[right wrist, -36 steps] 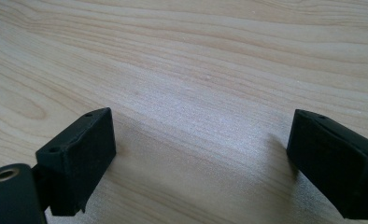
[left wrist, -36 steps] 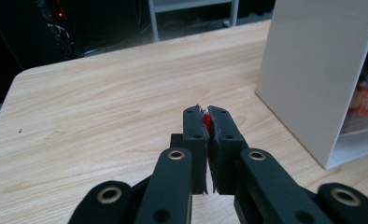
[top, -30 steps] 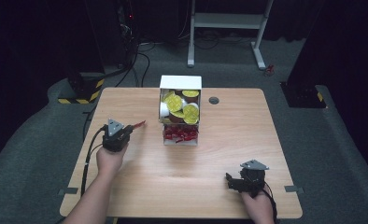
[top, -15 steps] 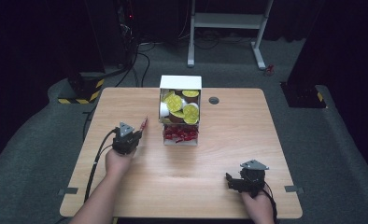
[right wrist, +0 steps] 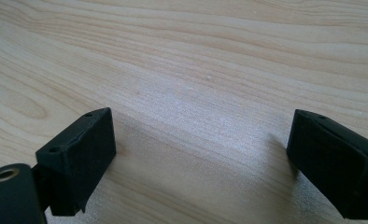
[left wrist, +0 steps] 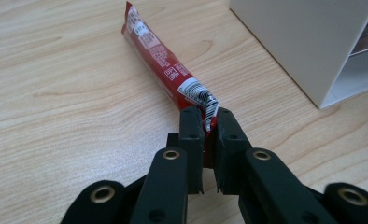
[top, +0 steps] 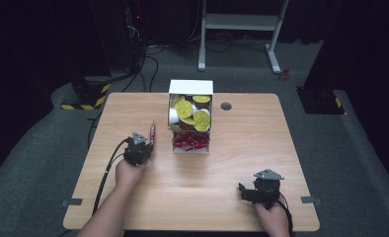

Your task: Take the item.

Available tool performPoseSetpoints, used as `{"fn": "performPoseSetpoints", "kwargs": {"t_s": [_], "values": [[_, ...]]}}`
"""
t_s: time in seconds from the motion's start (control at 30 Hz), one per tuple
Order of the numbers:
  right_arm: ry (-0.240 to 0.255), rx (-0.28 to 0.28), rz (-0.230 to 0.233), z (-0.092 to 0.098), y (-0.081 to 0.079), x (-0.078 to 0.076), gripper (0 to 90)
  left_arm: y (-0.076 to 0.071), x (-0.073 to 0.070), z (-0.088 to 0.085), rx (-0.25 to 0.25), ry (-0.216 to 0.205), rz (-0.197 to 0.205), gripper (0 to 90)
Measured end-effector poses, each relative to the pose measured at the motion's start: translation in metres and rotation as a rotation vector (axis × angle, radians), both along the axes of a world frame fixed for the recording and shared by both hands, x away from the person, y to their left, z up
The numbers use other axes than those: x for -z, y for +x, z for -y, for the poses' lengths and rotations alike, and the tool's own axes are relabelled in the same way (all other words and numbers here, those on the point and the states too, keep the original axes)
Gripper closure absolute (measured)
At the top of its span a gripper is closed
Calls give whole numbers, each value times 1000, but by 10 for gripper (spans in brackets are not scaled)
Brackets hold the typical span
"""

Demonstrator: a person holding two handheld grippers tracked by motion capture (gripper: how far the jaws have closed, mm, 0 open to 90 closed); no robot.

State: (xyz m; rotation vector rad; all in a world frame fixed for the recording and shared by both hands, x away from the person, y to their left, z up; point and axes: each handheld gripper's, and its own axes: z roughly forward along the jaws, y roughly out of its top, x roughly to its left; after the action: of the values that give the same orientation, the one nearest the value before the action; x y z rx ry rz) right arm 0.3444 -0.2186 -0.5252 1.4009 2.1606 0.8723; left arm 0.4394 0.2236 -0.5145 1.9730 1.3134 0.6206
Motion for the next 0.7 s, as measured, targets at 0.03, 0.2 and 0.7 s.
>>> {"fn": "performPoseSetpoints", "kwargs": {"t_s": [0.03, 0.2, 0.7], "values": [[0, 0, 0, 0, 0, 0, 80, 0, 1, 0, -1, 4, 1, 831], [0, 0, 0, 0, 0, 0, 80, 0, 2, -2, -12, -6, -12, 818], [0, 0, 0, 0, 0, 0, 80, -11, -2, -3, -14, -67, -4, 586]]}}
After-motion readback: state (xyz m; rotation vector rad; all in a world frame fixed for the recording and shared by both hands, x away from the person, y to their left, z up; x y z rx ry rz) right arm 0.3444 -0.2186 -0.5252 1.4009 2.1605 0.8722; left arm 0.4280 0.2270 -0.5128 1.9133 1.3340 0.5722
